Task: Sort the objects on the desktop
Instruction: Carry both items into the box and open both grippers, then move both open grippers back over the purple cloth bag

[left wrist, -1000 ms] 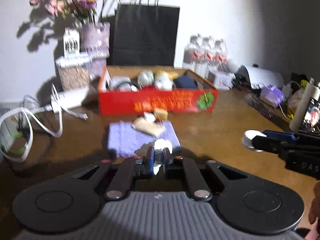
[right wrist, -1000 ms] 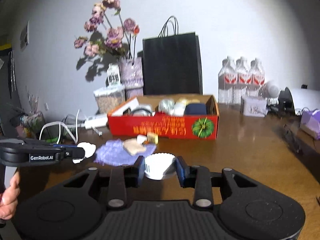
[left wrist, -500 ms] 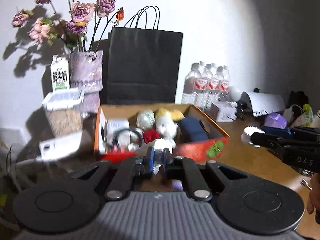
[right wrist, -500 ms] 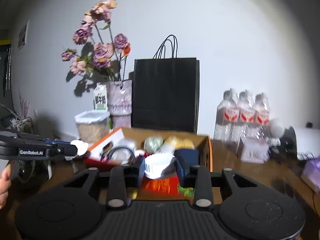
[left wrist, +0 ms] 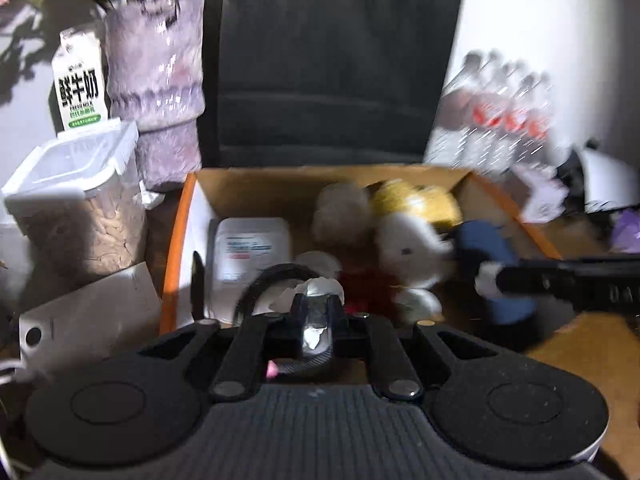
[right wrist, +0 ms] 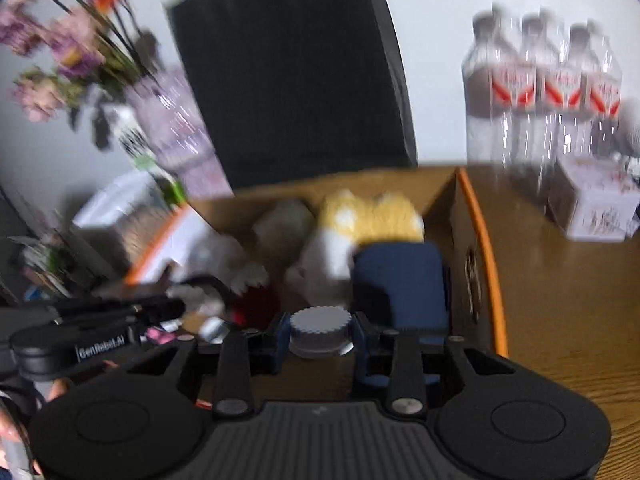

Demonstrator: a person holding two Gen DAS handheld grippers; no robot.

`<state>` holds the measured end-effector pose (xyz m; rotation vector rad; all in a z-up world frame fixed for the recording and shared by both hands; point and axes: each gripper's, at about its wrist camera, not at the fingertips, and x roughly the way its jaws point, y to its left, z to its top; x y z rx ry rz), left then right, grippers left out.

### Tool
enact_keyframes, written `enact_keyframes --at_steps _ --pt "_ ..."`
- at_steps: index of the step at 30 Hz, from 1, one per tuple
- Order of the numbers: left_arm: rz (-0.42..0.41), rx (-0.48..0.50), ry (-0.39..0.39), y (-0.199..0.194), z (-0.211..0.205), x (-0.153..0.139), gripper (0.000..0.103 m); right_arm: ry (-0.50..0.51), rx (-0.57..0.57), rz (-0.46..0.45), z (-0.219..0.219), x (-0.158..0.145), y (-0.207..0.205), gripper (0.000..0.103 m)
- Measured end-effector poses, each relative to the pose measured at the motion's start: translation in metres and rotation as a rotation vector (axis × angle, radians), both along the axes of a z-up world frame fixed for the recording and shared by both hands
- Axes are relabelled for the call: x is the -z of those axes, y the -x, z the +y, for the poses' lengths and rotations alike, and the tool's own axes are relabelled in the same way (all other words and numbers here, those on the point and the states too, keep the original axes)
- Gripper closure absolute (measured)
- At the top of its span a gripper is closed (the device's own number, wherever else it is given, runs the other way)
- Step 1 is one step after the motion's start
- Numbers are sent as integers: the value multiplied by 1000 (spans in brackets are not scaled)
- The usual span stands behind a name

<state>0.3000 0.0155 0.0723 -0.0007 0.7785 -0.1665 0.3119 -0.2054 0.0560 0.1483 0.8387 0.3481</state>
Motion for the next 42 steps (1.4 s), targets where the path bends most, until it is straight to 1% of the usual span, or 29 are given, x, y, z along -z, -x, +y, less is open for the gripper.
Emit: enact_keyframes --at_steps 2,3,4,6,7,8,10,11,12,13,15,17,18,19,21,22,24,28,31,34,37,39,42 --pt "20 -14 -52 -4 -2 10 90 39 11 -3 9 10 2 66" --pt "13 1 -59 1 -3 12 83 43 8 -13 11 13 5 65" --pt "-2 24 -60 6 -5 13 68 49 4 -25 12 16 8 63" --pt "-34 26 -78 15 -9 12 48 69 17 -51 14 15 12 56" --pt "-53 25 -89 18 -10 10 44 79 30 -68 14 12 14 52" --pt "-59 22 -94 19 -11 6 43 88 39 -86 14 8 16 51" --pt "-49 12 -74 21 -10 -5 39 95 58 -121 11 -3 23 48" --pt "-50 7 -64 23 -11 -12 36 97 65 -143 9 -8 27 44" --pt "-61 0 -56 28 -10 -18 26 104 69 -165 7 -13 33 42" --pt "-76 -5 -56 34 -10 -24 20 113 75 -189 5 -17 43 38" --pt "-120 -10 -68 53 -12 -34 16 136 80 -238 2 -23 65 32" --pt "-153 -13 -71 76 -13 -42 9 153 81 -273 0 -23 87 28" --pt "-167 -14 -60 88 -12 -44 3 165 70 -291 0 -23 103 27" --pt "-177 -15 -47 100 -12 -45 1 169 64 -305 0 -22 116 27" --pt "-180 -24 -35 124 -12 -45 0 169 62 -328 -3 -18 144 25" --pt "-180 -27 -35 136 -12 -44 0 163 62 -330 -4 -15 158 22" --pt "-180 -34 -40 160 -12 -39 0 151 55 -322 -7 -7 185 20" --pt "-190 -43 -59 210 -12 -19 0 154 14 -283 -6 17 230 20" --pt "-153 -41 -42 242 -14 3 0 141 -10 -264 -3 33 261 20" --pt "-117 -66 -2 269 -10 22 0 115 -27 -260 -2 45 287 19" --pt "-98 -113 35 294 -4 42 0 131 -58 -268 -2 55 308 19" --pt "-95 -119 31 308 -2 51 0 130 -60 -262 -4 60 318 19" --pt "-118 -129 14 324 2 56 0 102 -58 -263 -10 60 328 19"
